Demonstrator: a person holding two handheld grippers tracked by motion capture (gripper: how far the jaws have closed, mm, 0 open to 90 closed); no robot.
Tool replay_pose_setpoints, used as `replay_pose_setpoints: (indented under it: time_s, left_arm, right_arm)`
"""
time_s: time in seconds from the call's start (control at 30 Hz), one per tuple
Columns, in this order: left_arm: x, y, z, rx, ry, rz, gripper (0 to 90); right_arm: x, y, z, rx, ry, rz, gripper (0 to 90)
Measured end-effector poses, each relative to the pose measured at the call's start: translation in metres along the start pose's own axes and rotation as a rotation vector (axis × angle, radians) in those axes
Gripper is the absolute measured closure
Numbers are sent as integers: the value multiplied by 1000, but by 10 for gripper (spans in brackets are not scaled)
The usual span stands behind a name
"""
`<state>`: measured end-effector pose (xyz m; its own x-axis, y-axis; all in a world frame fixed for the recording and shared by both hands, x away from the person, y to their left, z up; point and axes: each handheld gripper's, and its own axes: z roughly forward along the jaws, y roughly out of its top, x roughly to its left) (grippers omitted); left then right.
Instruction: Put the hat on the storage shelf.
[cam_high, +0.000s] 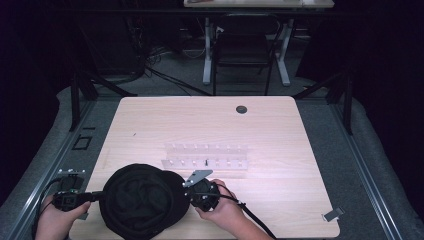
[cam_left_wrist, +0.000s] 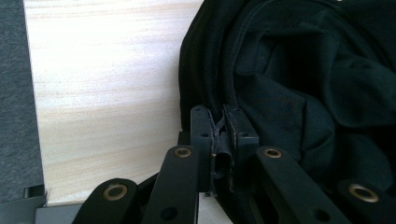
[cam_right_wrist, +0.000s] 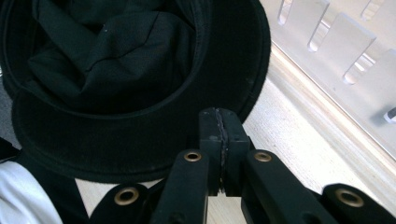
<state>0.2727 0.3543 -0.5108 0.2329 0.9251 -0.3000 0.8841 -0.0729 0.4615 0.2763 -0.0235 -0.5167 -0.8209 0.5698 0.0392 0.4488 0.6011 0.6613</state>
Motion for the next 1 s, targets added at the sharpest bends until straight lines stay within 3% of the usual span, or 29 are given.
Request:
replay_pose_setpoints:
  time_s: [0.17, 0.33, 0.6, 0.67, 0.83, 1.0]
  left_arm:
    - [-2, 2, -3, 3, -8, 17, 809]
    - [3, 3, -1, 8, -23, 0, 728]
    - [11, 1, 9, 24, -51, -39, 700]
    - [12, 3, 13, 53, -38, -28, 709]
    - [13, 7, 15, 76, -70, -24, 716]
    - [12, 12, 18, 124, -59, -14, 737]
  right_arm:
    - [-2, -1, 2, 14, 0, 3, 900]
    - [-2, -2, 3, 18, 1, 13, 900]
    - [-2, -3, 4, 19, 1, 17, 900]
    - [-3, -3, 3, 21, 6, 14, 900]
    - [-3, -4, 4, 22, 1, 16, 900]
    - [-3, -4, 4, 16, 4, 20, 900]
